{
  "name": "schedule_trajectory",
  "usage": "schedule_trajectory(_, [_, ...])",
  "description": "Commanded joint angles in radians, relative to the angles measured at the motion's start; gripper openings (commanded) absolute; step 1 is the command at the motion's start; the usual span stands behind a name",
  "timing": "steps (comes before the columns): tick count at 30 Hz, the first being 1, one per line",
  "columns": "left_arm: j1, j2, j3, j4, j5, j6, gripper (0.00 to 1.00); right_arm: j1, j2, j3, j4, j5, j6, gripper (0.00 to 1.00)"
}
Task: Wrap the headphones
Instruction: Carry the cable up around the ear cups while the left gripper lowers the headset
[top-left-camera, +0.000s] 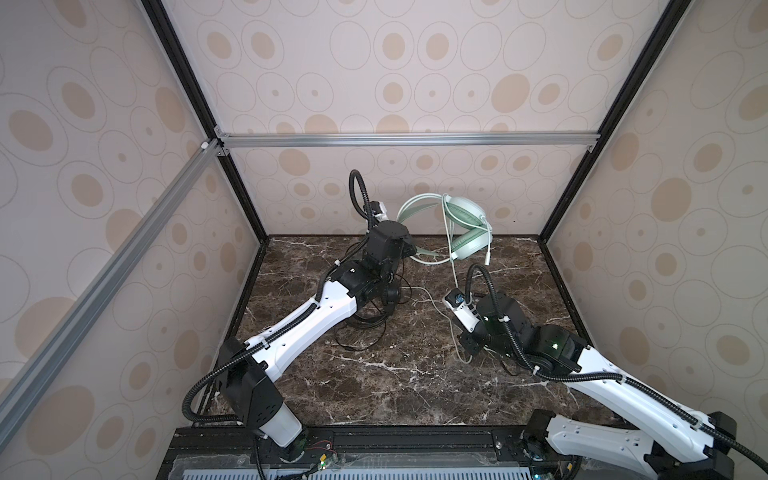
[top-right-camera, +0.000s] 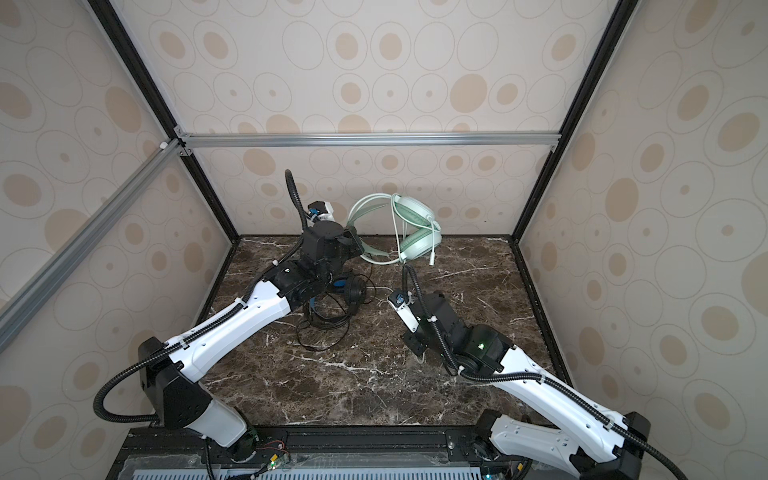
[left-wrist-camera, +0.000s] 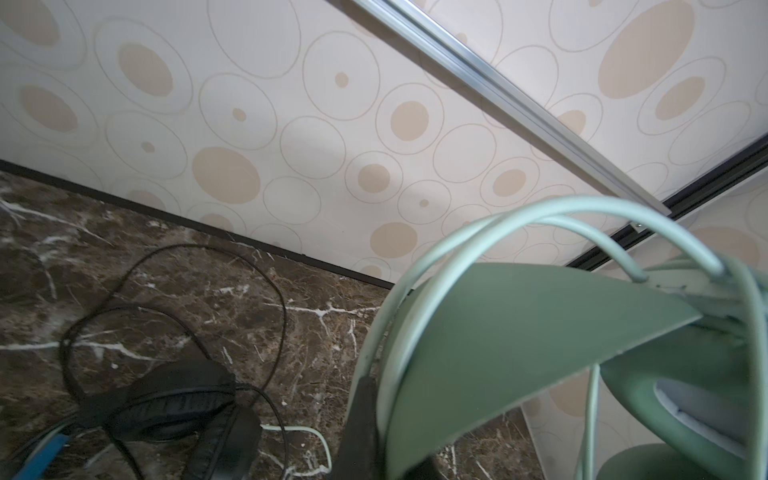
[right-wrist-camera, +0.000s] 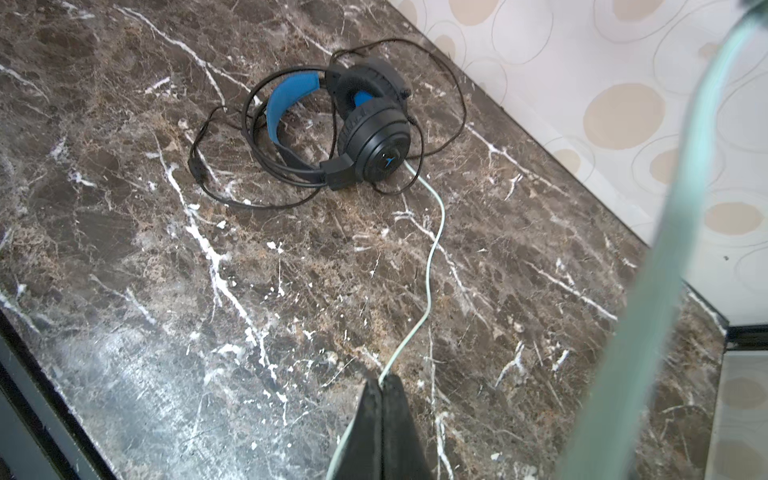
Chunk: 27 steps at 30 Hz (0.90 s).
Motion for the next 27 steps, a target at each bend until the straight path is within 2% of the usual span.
schedule_trajectory(1, [-0.027,-0.036,0.083,0.034,-0.161,0.147,0.0,0.011,0.028,0.108,-0.109,0.061,-0.062,0.0])
schedule_trajectory(6, [-0.064,-0.069,0.062,0.013,-0.268,0.334,0.0,0.011,0.077,0.253,-0.217,0.086,-0.122,0.0])
schedule_trajectory(14, [-0.114,-0.092,0.079,-0.006,-0.38,0.592,0.0,0.011,0.147,0.426,-0.341,0.056,-0.132,0.0])
schedule_trajectory(17, [-0.117,-0.095,0.083,-0.015,-0.385,0.648,0.0,0.011,0.161,0.472,-0.372,0.053,-0.143,0.0])
schedule_trajectory(27, [-0.121,-0.084,0.128,-0.184,-0.299,0.744,0.0,0.011,0.212,0.635,-0.494,0.178,-0.272,0.0])
